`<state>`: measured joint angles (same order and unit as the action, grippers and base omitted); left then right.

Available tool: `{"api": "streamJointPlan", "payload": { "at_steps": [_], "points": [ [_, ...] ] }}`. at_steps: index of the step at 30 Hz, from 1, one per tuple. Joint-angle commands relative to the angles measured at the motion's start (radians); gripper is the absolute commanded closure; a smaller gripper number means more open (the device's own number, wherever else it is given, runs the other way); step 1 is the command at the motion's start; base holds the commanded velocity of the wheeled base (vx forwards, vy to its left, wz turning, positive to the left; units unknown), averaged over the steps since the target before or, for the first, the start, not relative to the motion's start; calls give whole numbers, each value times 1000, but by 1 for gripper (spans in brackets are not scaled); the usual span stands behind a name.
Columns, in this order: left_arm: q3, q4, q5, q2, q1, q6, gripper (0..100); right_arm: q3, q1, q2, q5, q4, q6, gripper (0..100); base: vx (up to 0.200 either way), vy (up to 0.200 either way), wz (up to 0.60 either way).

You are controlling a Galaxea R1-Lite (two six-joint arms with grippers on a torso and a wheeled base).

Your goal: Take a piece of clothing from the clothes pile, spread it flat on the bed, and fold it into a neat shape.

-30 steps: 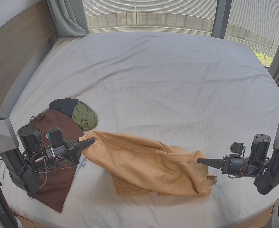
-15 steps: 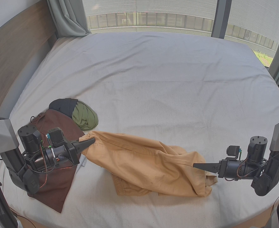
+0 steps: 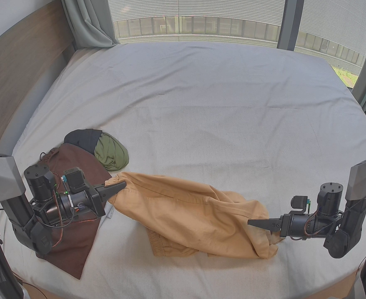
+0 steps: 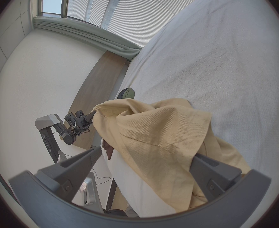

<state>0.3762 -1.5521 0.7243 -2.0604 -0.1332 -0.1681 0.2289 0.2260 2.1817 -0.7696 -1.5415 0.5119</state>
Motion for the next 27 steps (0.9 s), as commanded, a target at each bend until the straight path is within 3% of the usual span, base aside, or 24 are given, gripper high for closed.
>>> {"api": "streamJointPlan", "payload": {
  "at_steps": [1,27],
  "points": [
    [0,0,0,0,-2,-1,100,15,18,12,-2,0,2,0,0,0,0],
    [10,0,-8,-10,-11,1,100,12,56,-46,-5,-3,14,0,0,0,0]
  ]
}}
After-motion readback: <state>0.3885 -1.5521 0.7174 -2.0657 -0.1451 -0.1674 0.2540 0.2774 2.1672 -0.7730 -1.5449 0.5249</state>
